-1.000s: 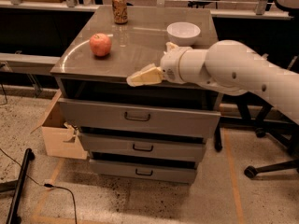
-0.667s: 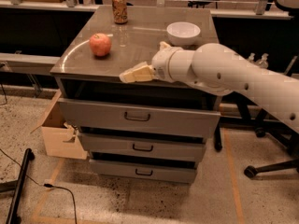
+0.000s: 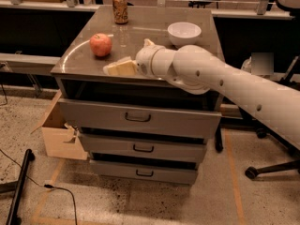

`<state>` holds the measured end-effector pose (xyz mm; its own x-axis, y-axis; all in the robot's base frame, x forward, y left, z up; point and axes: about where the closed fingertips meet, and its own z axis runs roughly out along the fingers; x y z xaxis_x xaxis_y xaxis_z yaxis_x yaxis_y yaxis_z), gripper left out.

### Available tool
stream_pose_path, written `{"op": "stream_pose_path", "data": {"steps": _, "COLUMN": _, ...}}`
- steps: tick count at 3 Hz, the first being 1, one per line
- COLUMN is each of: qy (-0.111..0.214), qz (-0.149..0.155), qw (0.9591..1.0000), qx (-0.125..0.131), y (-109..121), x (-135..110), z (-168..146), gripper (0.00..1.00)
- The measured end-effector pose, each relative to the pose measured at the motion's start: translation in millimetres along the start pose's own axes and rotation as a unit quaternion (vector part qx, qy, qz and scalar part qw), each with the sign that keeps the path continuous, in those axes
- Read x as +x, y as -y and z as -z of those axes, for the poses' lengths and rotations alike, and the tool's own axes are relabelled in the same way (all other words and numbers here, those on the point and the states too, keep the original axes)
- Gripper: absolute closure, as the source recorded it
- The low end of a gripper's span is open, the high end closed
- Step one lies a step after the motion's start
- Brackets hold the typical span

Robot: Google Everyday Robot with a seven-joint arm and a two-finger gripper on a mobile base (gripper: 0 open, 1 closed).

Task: Place apple into white bowl

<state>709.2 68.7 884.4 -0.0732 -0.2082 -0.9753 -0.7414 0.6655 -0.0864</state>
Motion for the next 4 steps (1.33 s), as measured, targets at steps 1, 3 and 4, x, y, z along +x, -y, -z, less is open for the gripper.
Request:
{"op": "stream_pose_path", "data": {"steps": 1, "qy": 0.008, "qz": -0.005, "qw": 1.0, "qx": -0.004, "y": -5.3, "x": -7.7, "z": -28.1, "gripper": 0.0}}
{"op": "stream_pose_path", "data": {"steps": 3, "qy": 0.0, "qz": -0.002, "qw": 1.0, "qx": -0.001, "y": -4.3, "x": -4.3, "z": -84.7, "gripper": 0.0}}
{"op": "stream_pose_path", "data": {"steps": 4, "qy": -0.006, "qz": 0.0, "qw": 1.0, "qx": 0.0, "y": 2.7, "x": 3.6, "z": -110.3, "gripper": 0.0}}
